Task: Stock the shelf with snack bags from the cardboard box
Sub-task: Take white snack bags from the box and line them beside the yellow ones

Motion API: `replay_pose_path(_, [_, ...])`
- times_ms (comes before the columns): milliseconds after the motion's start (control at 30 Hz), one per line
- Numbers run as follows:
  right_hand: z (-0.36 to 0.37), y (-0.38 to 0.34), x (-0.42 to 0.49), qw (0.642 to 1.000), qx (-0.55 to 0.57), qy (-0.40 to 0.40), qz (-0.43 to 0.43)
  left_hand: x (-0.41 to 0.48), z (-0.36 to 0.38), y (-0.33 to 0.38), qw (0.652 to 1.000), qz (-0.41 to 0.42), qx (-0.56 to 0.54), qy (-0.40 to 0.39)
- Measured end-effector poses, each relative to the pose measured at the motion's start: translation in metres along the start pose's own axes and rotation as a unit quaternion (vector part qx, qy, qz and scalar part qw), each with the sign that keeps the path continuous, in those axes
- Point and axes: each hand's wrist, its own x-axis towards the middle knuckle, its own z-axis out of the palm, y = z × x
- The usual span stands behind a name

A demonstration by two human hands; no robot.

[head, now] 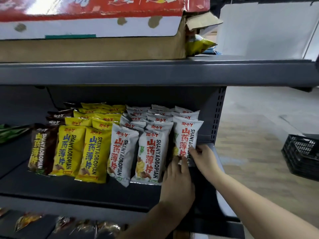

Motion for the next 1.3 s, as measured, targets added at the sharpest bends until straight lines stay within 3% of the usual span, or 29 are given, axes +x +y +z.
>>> replay_pose_path(167, [-0.007, -0.004, -0.044, 0.998, -0.068, 0.011, -0.005, -0.049, -0.018, -0.018, 0.99, 0.135, 0.02, 0.035])
replay_pose_path(433, [-0.012, -0.023, -0.119, 0.995, -0.089, -0.017, -0.037, -0.117, -0.022, -0.065, 0.979, 0.202, -0.009, 0.023])
replay_pose_path(533, [-0.012, -0.025, -0.15, 0.99, -0.085, -0.027, -0.113, -0.146, -0.013, -0.084, 0.976, 0.217, -0.026, 0.014])
replay_pose_path(633, [-0.011, -0.018, -0.189, 0.959, -0.128, -0.106, -0.228, -0.177, -0.002, -0.102, 0.979, 0.194, -0.032, -0.046])
replay_pose_path(733, [-0.001, 0.008, -0.231, 0.931, -0.177, -0.176, -0.266, -0.204, 0.014, -0.117, 0.975, 0.129, -0.026, -0.181])
replay_pose_path(900, [0.027, 0.074, -0.27, 0.909, -0.223, -0.324, -0.136, -0.24, 0.051, -0.141, 0.925, -0.038, -0.018, -0.377])
replay_pose_path(1167, [0.077, 0.16, -0.282, 0.851, -0.196, -0.468, 0.134, -0.27, 0.099, -0.144, 0.81, -0.143, -0.01, -0.568])
replay_pose_path(1300, [0.103, 0.19, -0.282, 0.822, -0.203, -0.497, 0.189, -0.269, 0.122, -0.139, 0.77, -0.172, -0.02, -0.614])
